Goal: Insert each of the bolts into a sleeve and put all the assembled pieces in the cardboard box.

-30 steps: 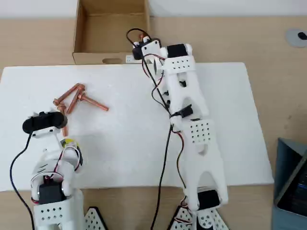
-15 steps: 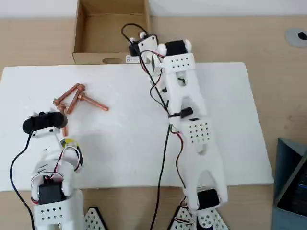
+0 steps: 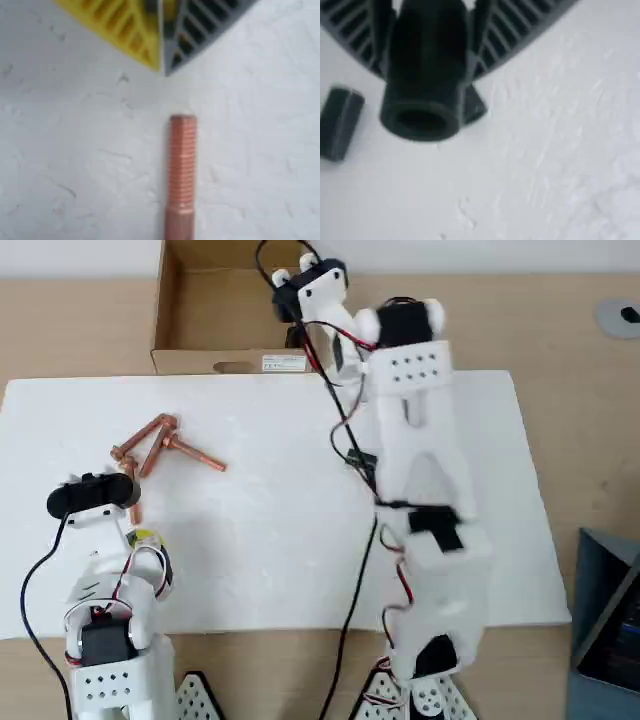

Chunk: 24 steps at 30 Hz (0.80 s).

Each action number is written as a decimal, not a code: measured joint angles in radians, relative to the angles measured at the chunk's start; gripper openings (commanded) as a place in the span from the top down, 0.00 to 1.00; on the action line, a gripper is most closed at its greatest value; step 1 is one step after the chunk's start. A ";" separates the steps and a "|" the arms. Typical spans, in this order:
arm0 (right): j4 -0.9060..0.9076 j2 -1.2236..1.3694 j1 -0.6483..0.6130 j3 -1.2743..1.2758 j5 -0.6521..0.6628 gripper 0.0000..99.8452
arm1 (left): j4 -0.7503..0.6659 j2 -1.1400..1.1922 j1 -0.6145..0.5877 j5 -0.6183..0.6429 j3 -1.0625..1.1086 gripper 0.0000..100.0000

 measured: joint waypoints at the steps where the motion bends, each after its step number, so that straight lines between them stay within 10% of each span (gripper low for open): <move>1: 0.000 -0.048 0.008 0.044 0.000 0.99 | 0.000 0.000 0.000 0.000 0.000 1.00; 24: -0.207 -0.867 0.353 1.155 0.038 0.99 | 0.009 0.282 -0.018 0.000 -0.405 0.94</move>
